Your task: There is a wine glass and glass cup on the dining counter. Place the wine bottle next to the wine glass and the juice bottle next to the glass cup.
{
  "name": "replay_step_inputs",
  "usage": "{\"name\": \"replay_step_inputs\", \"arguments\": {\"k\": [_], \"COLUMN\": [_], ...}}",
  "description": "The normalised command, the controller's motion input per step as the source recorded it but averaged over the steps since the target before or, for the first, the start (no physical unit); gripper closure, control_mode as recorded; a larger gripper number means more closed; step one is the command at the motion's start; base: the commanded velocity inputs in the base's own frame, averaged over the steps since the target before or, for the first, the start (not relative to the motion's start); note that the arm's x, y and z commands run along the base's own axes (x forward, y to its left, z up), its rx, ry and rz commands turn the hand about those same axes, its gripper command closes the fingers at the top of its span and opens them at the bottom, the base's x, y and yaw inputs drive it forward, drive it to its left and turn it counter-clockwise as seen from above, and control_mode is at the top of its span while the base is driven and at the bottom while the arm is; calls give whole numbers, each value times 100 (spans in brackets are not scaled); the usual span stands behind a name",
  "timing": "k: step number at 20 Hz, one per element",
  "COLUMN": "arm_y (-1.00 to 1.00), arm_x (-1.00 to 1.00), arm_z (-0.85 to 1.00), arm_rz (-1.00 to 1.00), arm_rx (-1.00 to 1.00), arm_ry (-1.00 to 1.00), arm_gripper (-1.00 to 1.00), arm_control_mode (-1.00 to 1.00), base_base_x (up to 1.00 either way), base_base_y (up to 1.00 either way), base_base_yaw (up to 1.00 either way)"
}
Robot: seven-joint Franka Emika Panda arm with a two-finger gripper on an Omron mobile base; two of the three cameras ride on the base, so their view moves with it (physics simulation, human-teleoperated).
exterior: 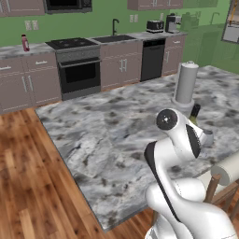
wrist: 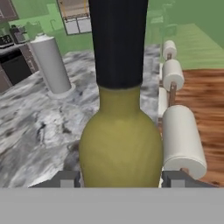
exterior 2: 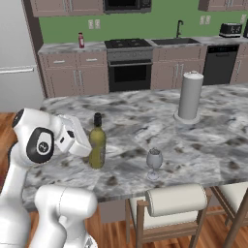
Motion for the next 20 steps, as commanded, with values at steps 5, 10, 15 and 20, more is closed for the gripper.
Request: {"name": "replay_step_inputs", "arguments": {"k": [5,10,15,20], "arm_y": [-29,-26,-23,-16], "arm_x": [0,0,0,0], "arm_z": [-27,-30,-30,-30], "arm_rz": [0,0,0,0], "arm_rx": [-1,-2,-2,-4], "arm_ry": [-5,-5,-4,-6], "arm_gripper": [100,100,100,100], "arm_control_mode": [-100,-100,-100,-100], "base_base_x": [0,0,0,0], "base_base_y": [0,0,0,0], "base_base_yaw": [0,0,0,0]}}
